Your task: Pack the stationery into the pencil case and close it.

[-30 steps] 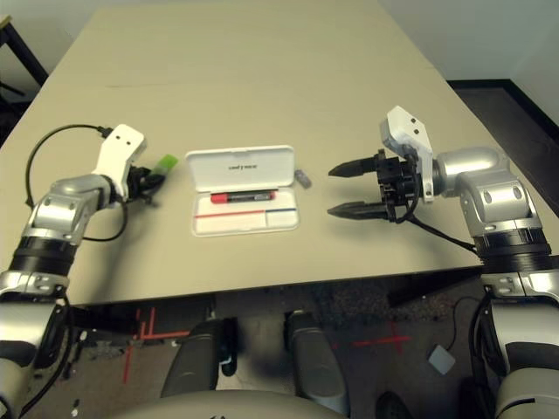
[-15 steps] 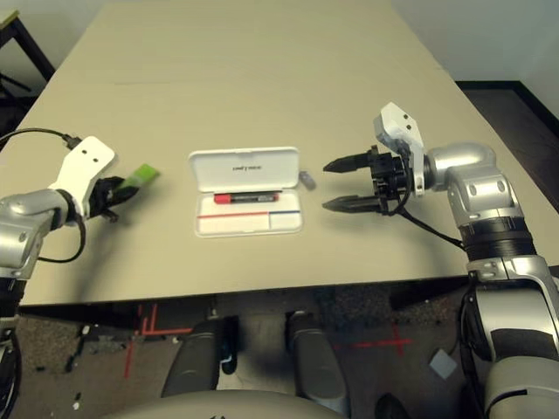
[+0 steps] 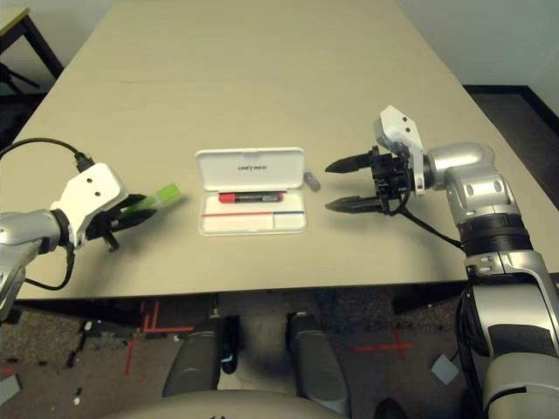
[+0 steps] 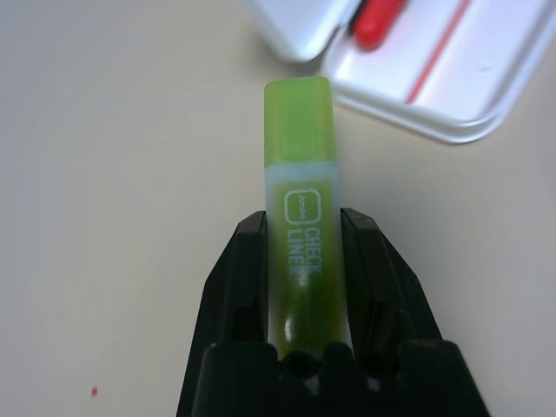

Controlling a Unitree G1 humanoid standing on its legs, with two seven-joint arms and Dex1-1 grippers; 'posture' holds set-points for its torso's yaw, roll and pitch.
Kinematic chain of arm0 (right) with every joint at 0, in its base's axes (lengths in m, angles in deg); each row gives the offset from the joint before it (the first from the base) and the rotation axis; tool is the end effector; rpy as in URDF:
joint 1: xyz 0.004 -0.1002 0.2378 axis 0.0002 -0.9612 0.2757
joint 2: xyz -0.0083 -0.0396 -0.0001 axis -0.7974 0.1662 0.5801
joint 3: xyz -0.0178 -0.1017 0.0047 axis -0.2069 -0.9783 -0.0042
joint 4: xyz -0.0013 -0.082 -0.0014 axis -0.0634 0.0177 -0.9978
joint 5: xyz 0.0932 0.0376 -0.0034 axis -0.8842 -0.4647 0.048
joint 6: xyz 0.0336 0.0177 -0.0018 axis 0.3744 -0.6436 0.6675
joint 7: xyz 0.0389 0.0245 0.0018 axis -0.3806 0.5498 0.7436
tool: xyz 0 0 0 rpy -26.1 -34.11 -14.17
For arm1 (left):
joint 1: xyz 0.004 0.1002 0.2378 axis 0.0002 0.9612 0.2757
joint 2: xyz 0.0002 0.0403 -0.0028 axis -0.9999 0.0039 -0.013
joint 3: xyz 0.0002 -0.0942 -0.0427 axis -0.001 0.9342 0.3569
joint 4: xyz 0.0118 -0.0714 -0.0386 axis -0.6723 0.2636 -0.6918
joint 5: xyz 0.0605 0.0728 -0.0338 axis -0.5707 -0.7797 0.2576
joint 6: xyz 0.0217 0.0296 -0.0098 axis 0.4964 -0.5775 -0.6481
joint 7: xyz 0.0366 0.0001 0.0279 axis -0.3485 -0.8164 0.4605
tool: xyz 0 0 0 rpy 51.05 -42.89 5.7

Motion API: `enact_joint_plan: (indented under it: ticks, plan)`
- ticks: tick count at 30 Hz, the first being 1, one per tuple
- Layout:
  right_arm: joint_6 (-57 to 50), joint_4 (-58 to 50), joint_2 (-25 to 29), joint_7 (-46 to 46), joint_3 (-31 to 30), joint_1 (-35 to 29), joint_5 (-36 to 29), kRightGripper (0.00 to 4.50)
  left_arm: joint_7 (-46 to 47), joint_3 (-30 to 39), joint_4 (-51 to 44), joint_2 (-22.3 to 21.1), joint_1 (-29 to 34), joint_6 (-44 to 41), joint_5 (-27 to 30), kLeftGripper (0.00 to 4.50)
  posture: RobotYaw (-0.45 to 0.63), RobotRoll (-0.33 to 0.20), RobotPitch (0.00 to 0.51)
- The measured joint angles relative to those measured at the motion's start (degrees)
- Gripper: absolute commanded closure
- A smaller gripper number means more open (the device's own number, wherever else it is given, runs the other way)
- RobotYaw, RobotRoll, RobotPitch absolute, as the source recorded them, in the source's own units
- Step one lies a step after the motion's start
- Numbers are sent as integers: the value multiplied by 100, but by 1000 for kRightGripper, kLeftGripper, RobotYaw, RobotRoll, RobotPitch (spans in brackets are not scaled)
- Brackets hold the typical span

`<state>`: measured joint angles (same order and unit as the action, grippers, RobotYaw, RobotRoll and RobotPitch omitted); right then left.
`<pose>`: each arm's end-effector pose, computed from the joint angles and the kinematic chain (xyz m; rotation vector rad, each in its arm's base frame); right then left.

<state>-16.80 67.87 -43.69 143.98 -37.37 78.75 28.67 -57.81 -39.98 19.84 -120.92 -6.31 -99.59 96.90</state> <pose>0.3124 -0.2748 0.1900 -0.3687 0.2539 1.4004 0.2129 0.2627 0.1767 0.7012 0.3254 -0.7854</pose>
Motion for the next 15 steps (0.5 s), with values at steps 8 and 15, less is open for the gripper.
enact_joint_plan:
  ticks: [8,15]
  plan:
    - [-1,8,89,-1,18,-21,-4,0,-306,-577,-43,-44,-439,232,-30,3401,80,0,114]
    - [-58,-148,190,-73,154,-172,-37,0,-513,-1287,98,251,-1033,524,-237,3401,48,0,118]
